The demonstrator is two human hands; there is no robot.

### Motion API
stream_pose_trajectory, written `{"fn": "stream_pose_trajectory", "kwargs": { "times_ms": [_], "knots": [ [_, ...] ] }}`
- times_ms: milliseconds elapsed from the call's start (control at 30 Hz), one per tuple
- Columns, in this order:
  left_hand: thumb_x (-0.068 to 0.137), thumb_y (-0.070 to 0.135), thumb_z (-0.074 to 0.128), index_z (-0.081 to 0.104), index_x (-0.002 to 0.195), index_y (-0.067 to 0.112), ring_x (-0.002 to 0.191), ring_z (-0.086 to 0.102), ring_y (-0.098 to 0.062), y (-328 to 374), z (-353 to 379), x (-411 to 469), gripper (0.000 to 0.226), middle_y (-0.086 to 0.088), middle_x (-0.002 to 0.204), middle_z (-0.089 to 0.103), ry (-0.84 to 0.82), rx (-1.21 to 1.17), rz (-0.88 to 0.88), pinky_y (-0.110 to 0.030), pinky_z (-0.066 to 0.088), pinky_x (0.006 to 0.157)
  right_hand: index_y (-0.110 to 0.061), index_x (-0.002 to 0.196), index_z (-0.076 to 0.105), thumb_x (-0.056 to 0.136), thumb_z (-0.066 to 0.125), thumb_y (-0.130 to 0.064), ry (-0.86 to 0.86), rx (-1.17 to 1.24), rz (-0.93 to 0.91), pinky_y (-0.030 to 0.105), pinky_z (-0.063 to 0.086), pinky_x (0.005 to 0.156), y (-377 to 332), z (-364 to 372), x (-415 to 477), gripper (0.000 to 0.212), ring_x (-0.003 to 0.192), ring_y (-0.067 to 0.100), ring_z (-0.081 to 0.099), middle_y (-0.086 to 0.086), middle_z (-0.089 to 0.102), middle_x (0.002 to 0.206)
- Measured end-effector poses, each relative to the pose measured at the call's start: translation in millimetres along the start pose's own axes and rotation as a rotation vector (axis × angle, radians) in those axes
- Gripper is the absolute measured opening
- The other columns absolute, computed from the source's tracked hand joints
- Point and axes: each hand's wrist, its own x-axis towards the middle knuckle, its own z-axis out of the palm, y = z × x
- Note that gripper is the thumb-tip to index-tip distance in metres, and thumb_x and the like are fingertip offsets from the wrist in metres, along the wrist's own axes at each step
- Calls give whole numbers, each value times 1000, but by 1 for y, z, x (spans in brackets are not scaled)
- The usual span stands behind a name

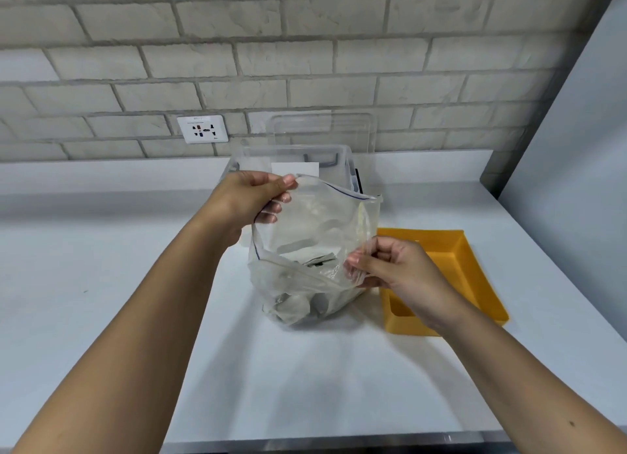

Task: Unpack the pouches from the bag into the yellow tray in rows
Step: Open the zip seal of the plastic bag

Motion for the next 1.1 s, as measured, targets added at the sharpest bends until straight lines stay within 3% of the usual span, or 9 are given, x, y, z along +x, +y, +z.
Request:
{"fn": "stream_pose_trajectory", "kwargs": {
  "times_ms": [200, 300, 433, 600, 733, 833, 900, 967, 1100],
  "knots": [
    [89, 24, 72, 76, 92, 9, 49, 49, -7, 5, 9, -3, 16, 7, 62, 65, -9, 76, 105, -18, 46, 47, -39, 124, 35, 61, 90, -38, 372, -239, -222, 35, 59, 73, -28, 2, 15, 84, 82, 14, 66, -3, 48, 115],
    [88, 25, 73, 76, 90, 9, 50, 51, -8, -1, 19, -11, 16, 7, 63, 66, -27, 92, 140, -18, 45, 47, -49, 115, 47, 65, 82, -55, 375, -249, -212, 44, 60, 70, -31, 3, 25, 61, 95, 27, 65, -7, 52, 110],
    [85, 31, 76, 74, 90, 17, 55, 55, -7, -12, 19, -32, 15, 3, 73, 67, -51, 195, 150, -21, 48, 51, -29, 93, 70, 79, 75, -47, 368, -241, -208, 50, 59, 65, -18, 6, 31, 23, 75, 28, 69, -12, 63, 81],
    [79, 67, 67, 68, 76, 25, 70, 61, -14, -36, 3, -68, 41, 7, 73, 65, 15, 706, -19, -28, 44, 58, -21, 82, 75, 80, 72, -51, 409, -240, -218, 48, 58, 74, -8, 2, 28, 30, 69, 23, 69, 5, 70, 82],
    [90, 50, 63, 69, 71, 12, 62, 68, -15, -55, 12, -78, 43, -7, 76, 74, 44, 115, -178, -22, 57, 62, -10, 78, 71, 88, 71, -27, 295, 63, -37, 42, 62, 70, -7, 13, 25, 20, 80, 23, 71, 4, 73, 82],
    [95, 46, 56, 56, 75, 13, 64, 72, -19, -70, 26, -71, 39, -9, 73, 74, 49, -416, -367, -36, 61, 74, -5, 78, 63, 92, 64, -16, 211, 390, 148, 33, 61, 58, -3, 21, 26, 18, 74, 25, 68, 13, 66, 84],
    [97, 45, 51, 50, 75, 13, 57, 71, -17, -79, 35, -66, 39, -8, 65, 69, 70, -749, -447, -35, 62, 65, -4, 78, 61, 92, 62, -16, 148, 555, 250, 41, 62, 70, 3, 24, 25, 19, 77, 28, 69, 16, 64, 81],
    [97, 49, 47, 47, 71, 15, 54, 67, -15, -88, 41, -60, 43, -3, 59, 61, 85, -926, -485, -34, 62, 59, -3, 77, 58, 94, 60, -18, 123, 683, 360, 47, 59, 77, 8, 26, 24, 23, 74, 30, 70, 16, 65, 73],
    [98, 54, 41, 37, 62, 17, 42, 49, -10, -104, 45, -48, 52, 2, 47, 39, 68, -1043, -483, -25, 55, 53, -6, 70, 51, 98, 54, -26, 132, 815, 504, 32, 58, 53, 16, 24, 28, 35, 51, 22, 66, 14, 61, 63]
  ]
}}
